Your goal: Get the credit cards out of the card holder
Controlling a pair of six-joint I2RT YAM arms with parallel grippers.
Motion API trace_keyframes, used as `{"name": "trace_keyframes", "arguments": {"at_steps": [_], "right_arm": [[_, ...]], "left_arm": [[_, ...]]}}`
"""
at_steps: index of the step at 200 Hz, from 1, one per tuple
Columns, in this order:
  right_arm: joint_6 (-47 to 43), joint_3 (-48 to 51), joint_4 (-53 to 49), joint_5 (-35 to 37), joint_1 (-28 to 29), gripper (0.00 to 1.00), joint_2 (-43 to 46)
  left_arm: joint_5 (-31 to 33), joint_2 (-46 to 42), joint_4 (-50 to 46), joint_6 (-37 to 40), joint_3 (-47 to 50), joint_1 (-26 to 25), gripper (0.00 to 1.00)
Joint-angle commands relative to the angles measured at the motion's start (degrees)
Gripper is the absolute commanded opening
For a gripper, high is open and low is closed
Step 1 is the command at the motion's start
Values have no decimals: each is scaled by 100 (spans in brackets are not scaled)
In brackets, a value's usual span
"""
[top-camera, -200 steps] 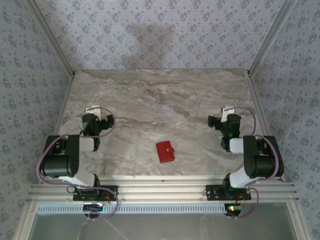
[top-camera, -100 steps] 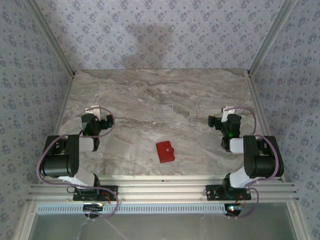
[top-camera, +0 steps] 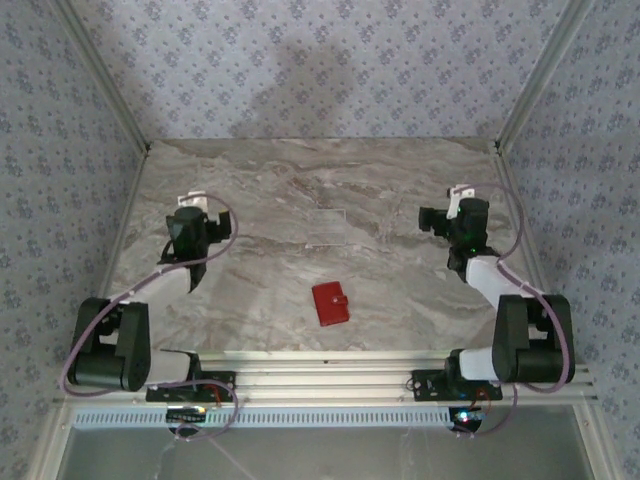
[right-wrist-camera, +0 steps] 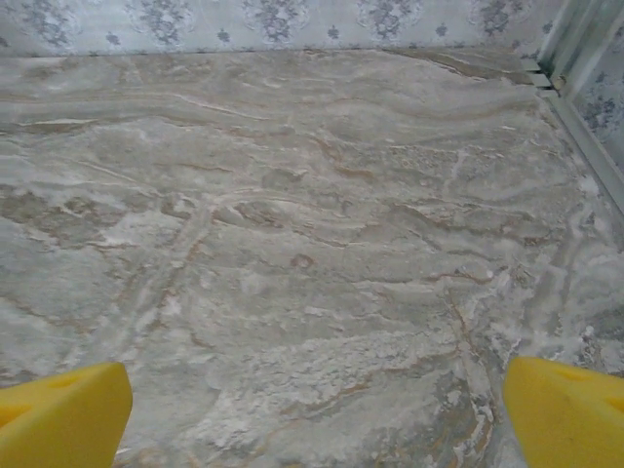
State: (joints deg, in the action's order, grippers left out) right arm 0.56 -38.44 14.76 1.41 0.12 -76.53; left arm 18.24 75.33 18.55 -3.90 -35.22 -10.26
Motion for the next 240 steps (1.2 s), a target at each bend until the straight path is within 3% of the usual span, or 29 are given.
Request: {"name": "trace_keyframes", "arguments": {"at_steps": [1, 49, 100, 152, 197, 225, 240], "right_arm": [[545, -640, -2108, -198, 189, 100, 233], [1111, -1554, -4273, -799, 950, 94, 248], [899, -1774, -5613, -1240, 2176, 84, 47], [1840, -1213, -5471, -1879, 3211, 72, 48], [2593, -906, -4685, -1924, 3933, 62, -409], [2809, -859, -4404, -1852, 4136, 58, -646], [2940, -813, -4182, -1881, 4209, 49, -838]], "left_arm": [[482, -249, -1988, -821, -544, -421, 99], [-530, -184, -4191, -2618, -1564, -1213, 99], [-1735, 95, -4508, -3973, -1583, -2388, 97], [-2779, 350, -3603, -4726, -994, -3513, 94], [-3620, 891, -2409, -5324, -370, -3599, 88], [-3870, 1237, -1980, -5355, -337, -3601, 76], [-3932, 1386, -1841, -5374, -358, -3600, 72]]}}
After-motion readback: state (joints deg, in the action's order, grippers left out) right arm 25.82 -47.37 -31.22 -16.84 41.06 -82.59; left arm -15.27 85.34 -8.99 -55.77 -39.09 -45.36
